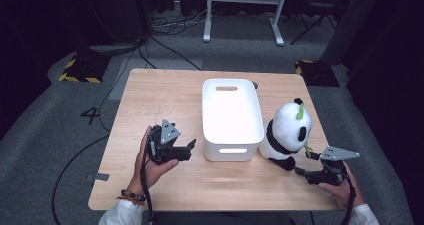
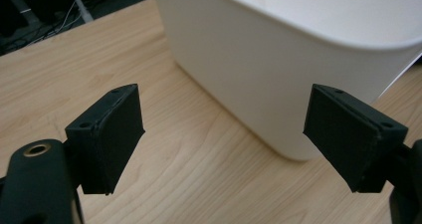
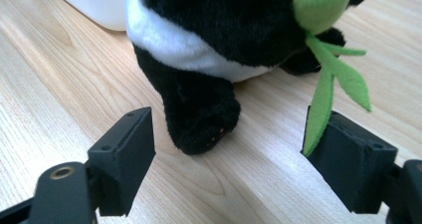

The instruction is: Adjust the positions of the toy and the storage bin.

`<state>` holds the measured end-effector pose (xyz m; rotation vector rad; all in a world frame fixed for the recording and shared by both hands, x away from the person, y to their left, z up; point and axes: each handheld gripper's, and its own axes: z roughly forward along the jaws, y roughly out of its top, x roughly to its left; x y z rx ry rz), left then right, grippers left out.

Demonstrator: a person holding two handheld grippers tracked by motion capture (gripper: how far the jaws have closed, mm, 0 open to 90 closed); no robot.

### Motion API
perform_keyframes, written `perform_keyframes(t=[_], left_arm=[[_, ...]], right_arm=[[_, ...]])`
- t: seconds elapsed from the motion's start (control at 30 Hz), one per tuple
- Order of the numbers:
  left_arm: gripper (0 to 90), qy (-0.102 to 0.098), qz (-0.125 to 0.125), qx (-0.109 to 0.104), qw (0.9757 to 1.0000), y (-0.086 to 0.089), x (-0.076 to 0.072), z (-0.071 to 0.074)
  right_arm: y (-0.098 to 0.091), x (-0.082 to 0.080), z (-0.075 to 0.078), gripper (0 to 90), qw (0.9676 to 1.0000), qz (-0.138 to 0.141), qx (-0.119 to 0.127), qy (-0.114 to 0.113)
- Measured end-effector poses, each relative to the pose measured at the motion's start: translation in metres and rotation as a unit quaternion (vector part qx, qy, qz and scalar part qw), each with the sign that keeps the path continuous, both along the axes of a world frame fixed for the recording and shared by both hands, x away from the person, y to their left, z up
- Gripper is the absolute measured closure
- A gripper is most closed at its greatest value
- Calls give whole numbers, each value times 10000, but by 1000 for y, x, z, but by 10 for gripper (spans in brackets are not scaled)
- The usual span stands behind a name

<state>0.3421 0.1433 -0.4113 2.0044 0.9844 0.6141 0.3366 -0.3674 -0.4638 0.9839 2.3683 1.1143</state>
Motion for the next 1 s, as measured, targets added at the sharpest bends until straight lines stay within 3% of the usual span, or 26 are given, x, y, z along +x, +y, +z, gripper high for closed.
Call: perform_keyframes(t=[0.13, 0.27, 0.5, 0.77, 1.0], left_arm=[[159, 198, 18, 113, 9997, 10, 2, -20], [159, 431, -19, 263, 9987, 15, 2, -39], [161, 725, -206, 672, 9949, 14, -2, -65], [161, 932, -356, 804, 9918, 13, -7, -83], [161, 1025, -406, 697, 9915, 17, -5, -87]], right_arm=[[3, -3, 6, 206, 9999, -114, 21, -43], [7, -6, 13, 212, 9993, -279, 61, -238], [9, -8, 20, 205, 9975, -507, 189, -456], [6, -14, 32, 186, 9942, -722, 358, -708], [12, -13, 41, 170, 9935, -678, 435, -810]])
